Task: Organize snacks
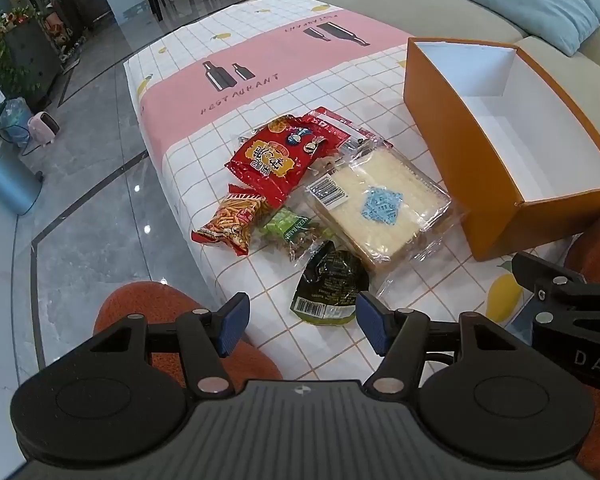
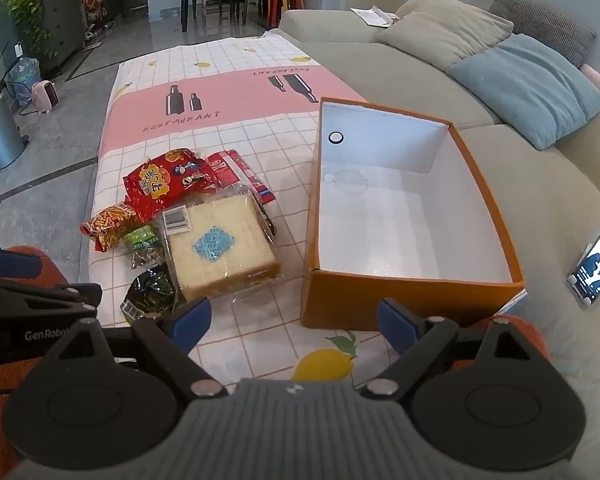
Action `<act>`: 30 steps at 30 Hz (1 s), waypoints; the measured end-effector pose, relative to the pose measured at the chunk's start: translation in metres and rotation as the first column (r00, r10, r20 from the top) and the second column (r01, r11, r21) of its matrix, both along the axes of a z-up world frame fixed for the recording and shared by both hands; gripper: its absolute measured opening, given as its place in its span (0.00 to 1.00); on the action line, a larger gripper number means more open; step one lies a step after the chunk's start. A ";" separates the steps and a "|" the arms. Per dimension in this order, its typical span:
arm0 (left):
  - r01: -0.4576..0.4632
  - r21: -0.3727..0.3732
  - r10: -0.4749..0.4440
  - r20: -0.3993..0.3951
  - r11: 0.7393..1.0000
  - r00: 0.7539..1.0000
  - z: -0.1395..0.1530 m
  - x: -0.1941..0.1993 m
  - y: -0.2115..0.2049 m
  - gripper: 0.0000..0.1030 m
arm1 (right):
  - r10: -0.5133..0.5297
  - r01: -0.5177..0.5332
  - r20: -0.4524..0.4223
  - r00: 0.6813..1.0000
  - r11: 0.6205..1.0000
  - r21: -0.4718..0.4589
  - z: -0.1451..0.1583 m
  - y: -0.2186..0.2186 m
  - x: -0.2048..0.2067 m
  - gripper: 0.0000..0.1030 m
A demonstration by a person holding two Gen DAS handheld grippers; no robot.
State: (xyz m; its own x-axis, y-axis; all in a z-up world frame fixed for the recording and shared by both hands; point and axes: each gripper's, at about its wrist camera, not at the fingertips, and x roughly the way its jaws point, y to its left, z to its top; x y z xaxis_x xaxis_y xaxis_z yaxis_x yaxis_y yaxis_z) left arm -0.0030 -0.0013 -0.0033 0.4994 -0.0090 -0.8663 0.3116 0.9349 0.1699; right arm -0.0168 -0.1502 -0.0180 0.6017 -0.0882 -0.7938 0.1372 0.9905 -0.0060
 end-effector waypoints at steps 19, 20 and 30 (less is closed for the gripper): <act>-0.003 -0.007 0.003 -0.009 1.000 1.000 -0.005 0.004 0.002 0.70 | 0.005 -0.005 -0.007 1.000 1.000 -0.004 -0.002 0.001 0.002 0.86; -0.003 -0.006 0.003 -0.009 1.000 1.000 -0.005 0.004 0.002 0.70 | 0.005 -0.005 -0.007 1.000 1.000 -0.004 -0.002 0.001 0.002 0.86; -0.002 -0.003 0.002 -0.012 1.000 1.000 -0.006 0.004 0.002 0.70 | 0.007 -0.007 -0.010 1.000 1.000 -0.004 -0.003 0.001 0.002 0.86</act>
